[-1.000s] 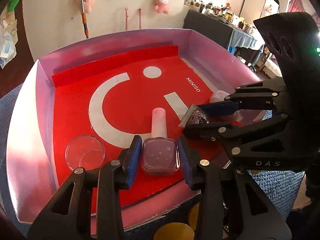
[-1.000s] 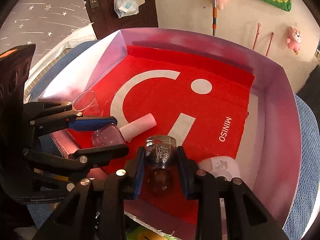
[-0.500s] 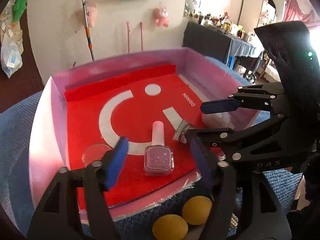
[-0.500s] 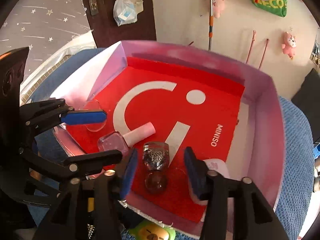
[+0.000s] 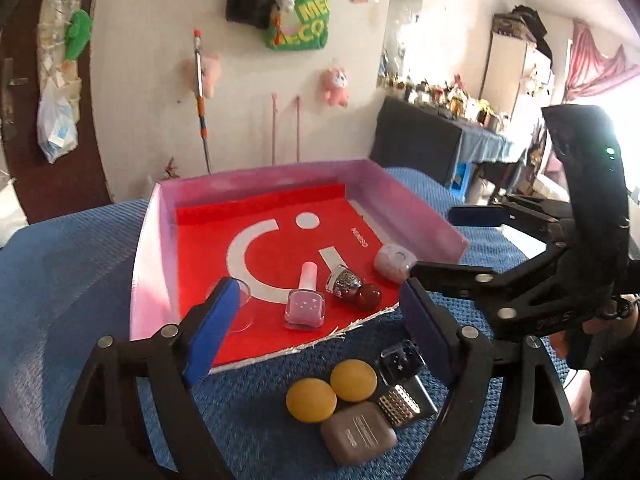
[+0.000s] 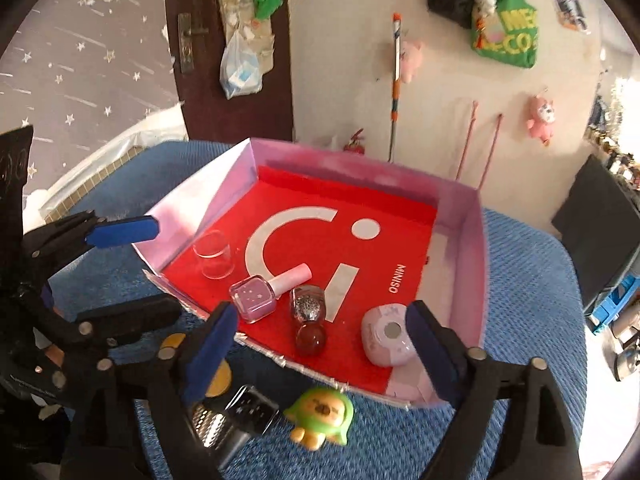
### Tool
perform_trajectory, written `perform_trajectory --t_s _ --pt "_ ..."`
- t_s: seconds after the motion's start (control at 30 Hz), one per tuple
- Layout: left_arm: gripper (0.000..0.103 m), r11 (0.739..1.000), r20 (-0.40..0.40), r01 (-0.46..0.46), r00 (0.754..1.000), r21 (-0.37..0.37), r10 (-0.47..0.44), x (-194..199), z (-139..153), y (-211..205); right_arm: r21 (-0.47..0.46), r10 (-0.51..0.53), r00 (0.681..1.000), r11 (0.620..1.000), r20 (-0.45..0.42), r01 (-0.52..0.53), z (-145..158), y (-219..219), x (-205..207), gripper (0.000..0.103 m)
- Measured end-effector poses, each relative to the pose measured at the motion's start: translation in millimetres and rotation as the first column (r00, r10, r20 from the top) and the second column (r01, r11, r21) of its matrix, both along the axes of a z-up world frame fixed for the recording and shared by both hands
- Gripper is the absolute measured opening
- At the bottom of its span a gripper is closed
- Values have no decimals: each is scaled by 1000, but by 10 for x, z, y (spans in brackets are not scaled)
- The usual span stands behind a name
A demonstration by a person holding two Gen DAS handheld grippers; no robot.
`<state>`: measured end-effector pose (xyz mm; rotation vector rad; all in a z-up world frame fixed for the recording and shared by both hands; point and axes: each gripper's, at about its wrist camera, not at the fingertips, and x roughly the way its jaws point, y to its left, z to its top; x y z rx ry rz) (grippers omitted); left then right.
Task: Organize rigid objects
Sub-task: 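Lift both open tools out of the box toward the remaining objects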
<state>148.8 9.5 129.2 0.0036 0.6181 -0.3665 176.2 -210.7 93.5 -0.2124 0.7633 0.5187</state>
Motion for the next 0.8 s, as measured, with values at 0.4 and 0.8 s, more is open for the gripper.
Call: perform_trajectory --t_s 0.4,0.8 --pt "94 992 88 -110 990 -55 114 -589 21 90 96 -125 980 989 155 111 310 -298 -916 103" --pt "94 988 -21 -150 989 -32 149 -805 -460 24 162 -256 956 959 147 232 -122 -578 -1396 103"
